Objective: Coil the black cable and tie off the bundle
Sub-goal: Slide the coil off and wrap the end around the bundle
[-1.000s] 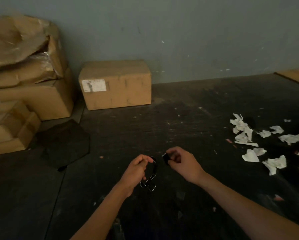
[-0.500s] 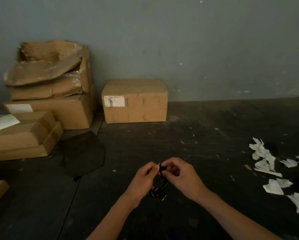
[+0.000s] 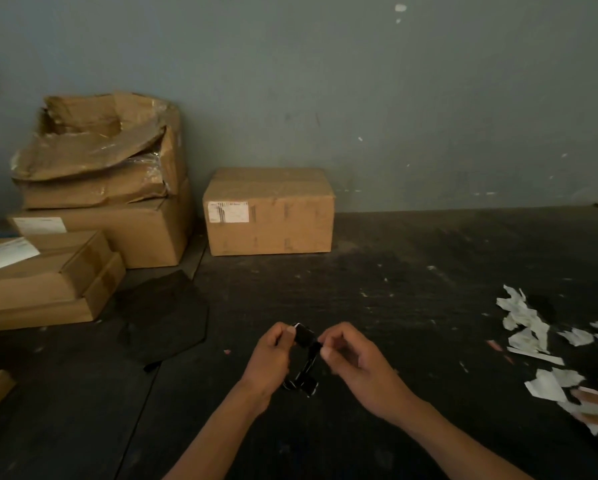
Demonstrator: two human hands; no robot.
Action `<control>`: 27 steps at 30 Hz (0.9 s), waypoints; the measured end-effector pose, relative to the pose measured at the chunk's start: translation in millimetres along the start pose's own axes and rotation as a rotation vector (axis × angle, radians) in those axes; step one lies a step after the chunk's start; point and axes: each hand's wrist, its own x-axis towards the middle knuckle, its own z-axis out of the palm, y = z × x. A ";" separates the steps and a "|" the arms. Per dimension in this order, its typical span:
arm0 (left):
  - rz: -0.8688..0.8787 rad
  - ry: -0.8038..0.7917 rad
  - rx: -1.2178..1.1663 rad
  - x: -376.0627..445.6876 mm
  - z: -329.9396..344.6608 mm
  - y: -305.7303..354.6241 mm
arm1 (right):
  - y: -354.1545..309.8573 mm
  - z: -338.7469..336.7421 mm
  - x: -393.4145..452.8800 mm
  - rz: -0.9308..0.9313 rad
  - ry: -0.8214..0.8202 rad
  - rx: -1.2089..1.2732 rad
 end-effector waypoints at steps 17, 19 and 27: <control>0.129 -0.085 0.017 -9.8 -7.3 9.7 | 1.3 14.2 12.1 0.654 0.089 0.380; 0.111 -0.086 0.043 -6.1 -8.7 7.0 | 3.5 15.1 12.2 0.718 0.095 0.342; 0.150 -0.010 0.134 -8.7 2.2 2.3 | 6.5 30.0 16.0 0.775 0.192 0.338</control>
